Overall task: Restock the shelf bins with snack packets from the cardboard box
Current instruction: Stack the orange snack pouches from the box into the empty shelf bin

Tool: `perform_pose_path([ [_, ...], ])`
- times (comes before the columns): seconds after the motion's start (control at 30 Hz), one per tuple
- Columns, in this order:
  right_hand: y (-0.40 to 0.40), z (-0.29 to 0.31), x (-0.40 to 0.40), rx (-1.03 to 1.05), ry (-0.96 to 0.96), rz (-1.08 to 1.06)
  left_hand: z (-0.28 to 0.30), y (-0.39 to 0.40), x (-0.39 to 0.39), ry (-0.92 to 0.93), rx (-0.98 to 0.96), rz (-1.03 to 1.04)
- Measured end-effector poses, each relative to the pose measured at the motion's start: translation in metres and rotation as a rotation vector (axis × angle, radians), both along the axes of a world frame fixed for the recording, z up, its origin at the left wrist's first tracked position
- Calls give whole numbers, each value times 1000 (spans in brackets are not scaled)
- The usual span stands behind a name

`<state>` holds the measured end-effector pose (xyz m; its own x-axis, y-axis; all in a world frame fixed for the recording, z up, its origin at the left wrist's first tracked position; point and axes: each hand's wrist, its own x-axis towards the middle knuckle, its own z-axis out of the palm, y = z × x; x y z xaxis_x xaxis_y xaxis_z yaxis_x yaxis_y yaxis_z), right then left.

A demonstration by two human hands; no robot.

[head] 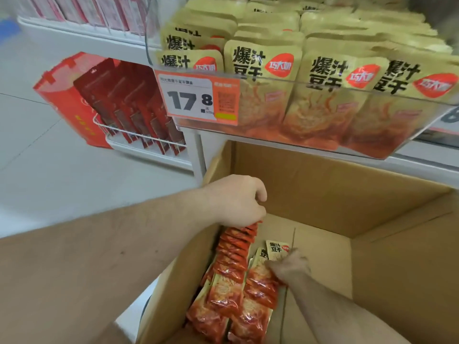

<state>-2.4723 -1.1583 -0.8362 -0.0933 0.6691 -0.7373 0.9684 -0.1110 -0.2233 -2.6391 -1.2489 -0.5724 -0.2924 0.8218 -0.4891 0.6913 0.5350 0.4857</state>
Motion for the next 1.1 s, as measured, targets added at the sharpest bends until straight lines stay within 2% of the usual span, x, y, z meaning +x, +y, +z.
perform_pose_path([
  [0.07, 3, 9, 1, 47, -9, -71, -5, 0, 0, -38, -34, 21],
  [0.13, 4, 26, -4, 61, 93, -150, -9, 0, 0, -112, -54, 101],
  [0.23, -9, 76, -20, 16, 461, -311, -11, 3, 2, -308, -71, 344],
  [0.33, -34, 139, -28, -70, 733, -213, -11, 4, 5, -450, -132, 491],
  [0.43, -49, 191, -35, -94, 969, -56, -15, 5, 8, -400, -43, 580],
  [0.5, -48, 194, -36, -20, 1065, -27, -17, 5, 6, -287, 40, 607],
  [0.57, -33, 159, -35, 101, 965, -148, -16, 2, 2, -236, 90, 611],
  [0.63, -16, 115, -32, 184, 587, -240, -14, -1, 0, -262, 101, 606],
  [0.7, -8, 68, -26, 99, 232, -198, -12, -3, -1, -267, 108, 577],
  [0.73, -8, 49, -24, 14, 142, -190, -13, -3, -2, -257, 113, 559],
  [0.83, -20, 8, -19, -131, 46, -154, -14, -4, -5, -231, 123, 514],
  [0.97, -21, 5, -17, -40, -54, -113, -18, -7, -10, -263, 117, 510],
  [1.1, -16, 3, -7, -81, -81, -104, -20, -6, -13, -289, 115, 520],
])
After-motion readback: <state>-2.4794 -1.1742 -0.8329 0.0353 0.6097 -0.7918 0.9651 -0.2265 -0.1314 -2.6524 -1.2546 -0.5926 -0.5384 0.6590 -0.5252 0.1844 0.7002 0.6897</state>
